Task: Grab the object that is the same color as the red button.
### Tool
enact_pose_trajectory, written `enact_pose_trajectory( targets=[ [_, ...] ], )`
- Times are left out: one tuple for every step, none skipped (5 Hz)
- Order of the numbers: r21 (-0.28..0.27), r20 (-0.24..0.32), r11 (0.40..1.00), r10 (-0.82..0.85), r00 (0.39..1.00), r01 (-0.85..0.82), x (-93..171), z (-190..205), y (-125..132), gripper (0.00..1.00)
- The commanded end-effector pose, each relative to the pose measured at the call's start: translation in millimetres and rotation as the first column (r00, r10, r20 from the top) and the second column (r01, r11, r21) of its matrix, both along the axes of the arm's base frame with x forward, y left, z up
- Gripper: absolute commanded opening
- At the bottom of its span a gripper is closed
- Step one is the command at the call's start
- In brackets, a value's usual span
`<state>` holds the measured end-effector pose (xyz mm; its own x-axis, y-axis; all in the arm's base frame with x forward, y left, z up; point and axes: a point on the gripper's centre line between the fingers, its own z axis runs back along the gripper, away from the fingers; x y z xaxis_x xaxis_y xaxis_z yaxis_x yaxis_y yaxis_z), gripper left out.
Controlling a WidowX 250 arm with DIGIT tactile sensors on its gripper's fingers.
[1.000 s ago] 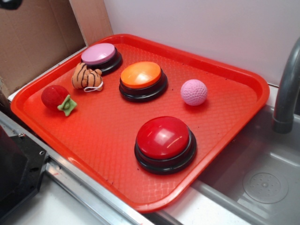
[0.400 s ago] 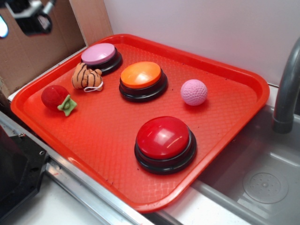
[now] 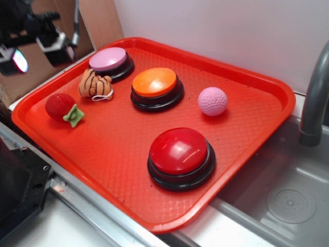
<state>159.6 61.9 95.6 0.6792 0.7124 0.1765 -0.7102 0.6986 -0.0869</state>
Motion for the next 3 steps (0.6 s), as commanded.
enact_pose_trajectory(
  targets=[
    [0.022,0.0,0.991,0.133,0.991,-0.133,2.9,-43.6,22.4,1.0],
    [0.07,-0.008,0.977,0.203,0.979,-0.202,5.5,-59.1,31.9,1.0],
    [0.1,-0.018,0.971,0.222,0.975,-0.219,9.3,-72.4,39.9,1.0]
  ],
)
